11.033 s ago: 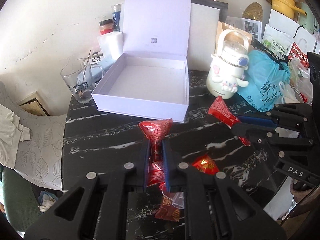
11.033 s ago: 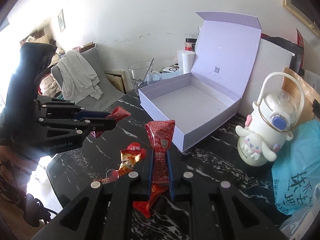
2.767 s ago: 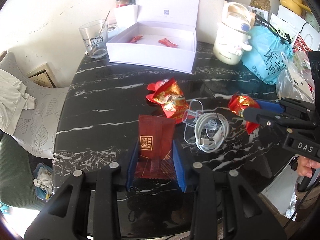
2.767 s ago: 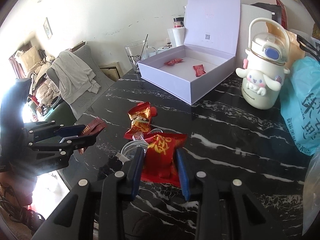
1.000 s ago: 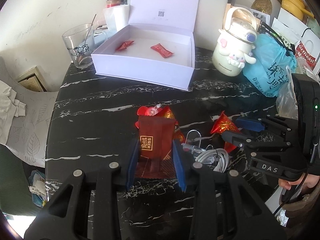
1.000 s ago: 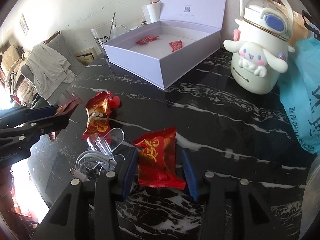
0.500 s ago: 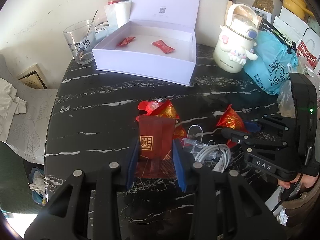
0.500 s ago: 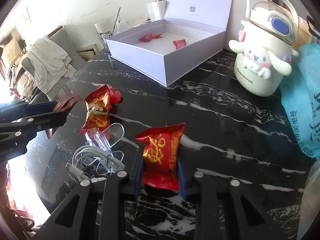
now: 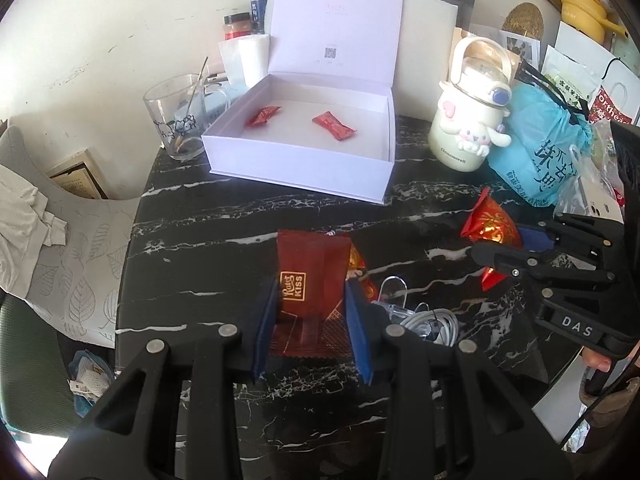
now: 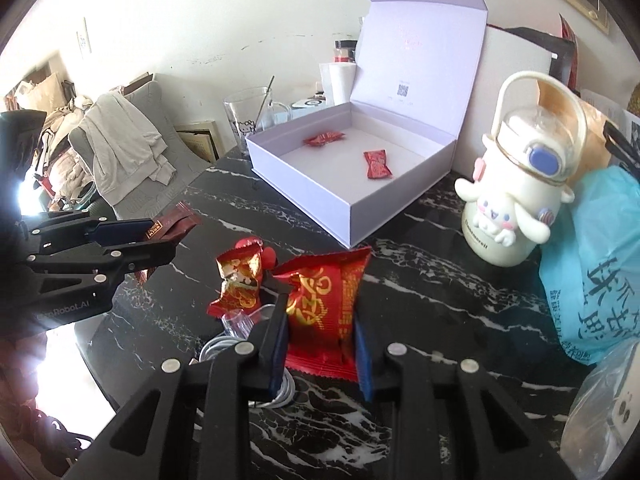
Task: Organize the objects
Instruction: 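Lift the dark red packet with the right tool toward the box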
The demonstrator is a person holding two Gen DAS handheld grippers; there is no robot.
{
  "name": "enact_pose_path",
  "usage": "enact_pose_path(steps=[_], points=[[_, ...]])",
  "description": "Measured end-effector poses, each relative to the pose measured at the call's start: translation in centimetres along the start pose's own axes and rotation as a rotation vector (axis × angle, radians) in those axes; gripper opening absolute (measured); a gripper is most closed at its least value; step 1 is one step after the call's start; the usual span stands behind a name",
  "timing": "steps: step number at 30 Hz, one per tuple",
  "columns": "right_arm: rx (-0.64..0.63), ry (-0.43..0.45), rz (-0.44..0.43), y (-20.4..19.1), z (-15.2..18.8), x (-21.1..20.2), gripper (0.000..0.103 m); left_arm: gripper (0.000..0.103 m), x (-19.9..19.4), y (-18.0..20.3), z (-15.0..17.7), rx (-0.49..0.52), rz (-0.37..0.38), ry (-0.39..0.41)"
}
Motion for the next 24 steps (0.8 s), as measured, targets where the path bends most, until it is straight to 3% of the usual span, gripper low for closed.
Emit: enact_pose_path(steps=[14,24], points=[[-0.056,0.074,0.0,-0.2,-5.0,-1.5,0.028,0.032,-1.9,0.1,-4.6,0.006,-0.025,0.086],[-0.061,0.1,0.011,1.4,-8.4,0.2,0.028,0.032,-0.4,0.0,-8.1,0.034,-0.042,0.109]])
Point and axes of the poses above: each gripper's, at about its wrist camera, not at the fingertips, and x roughly the way its jaws point, y to its right, z to its underside, the point moved 2 cm from there along x, roughly the way its jaws point, and after that the axes turned 13 degrees about -x, right-handed, at the moved point
